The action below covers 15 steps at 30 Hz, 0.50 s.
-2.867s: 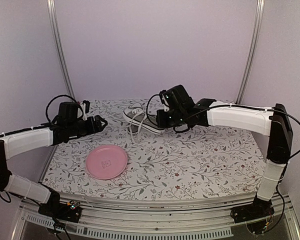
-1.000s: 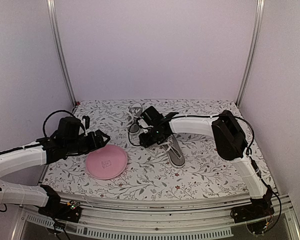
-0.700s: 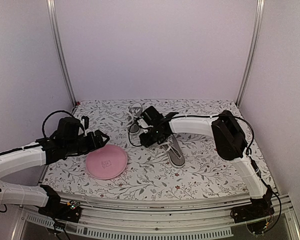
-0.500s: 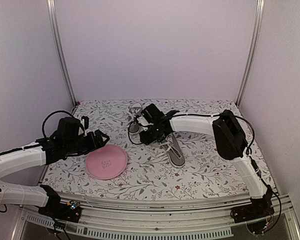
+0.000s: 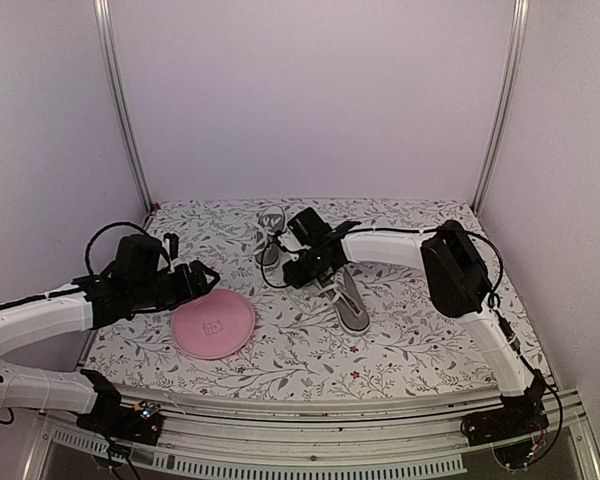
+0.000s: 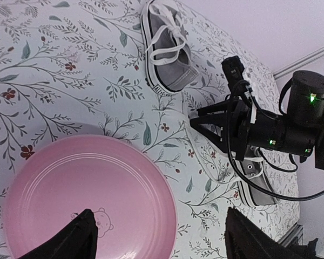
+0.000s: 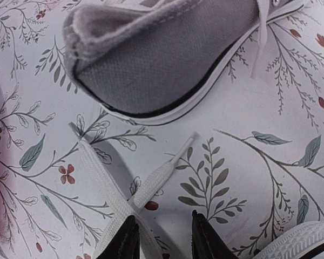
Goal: Tie the shoes
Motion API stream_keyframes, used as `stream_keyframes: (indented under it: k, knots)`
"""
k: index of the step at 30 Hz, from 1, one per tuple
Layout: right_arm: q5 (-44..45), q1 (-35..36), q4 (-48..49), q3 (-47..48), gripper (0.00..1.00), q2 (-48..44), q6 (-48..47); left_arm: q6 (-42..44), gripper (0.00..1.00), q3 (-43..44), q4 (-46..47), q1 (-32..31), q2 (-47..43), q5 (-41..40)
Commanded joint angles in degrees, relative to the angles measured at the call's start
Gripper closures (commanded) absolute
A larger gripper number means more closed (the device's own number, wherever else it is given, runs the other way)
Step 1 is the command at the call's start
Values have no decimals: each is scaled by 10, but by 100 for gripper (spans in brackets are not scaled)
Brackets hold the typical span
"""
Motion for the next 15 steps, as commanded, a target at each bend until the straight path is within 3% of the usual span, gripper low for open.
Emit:
stream_keyframes:
  k: [1,15]
  knots:
    - [-18,0,3,11,65,16,-12,-3,20,-6,0,-7,1,4]
    - [-74,0,18,28,57,21,18,-7,20,-11,4,-7,3,6]
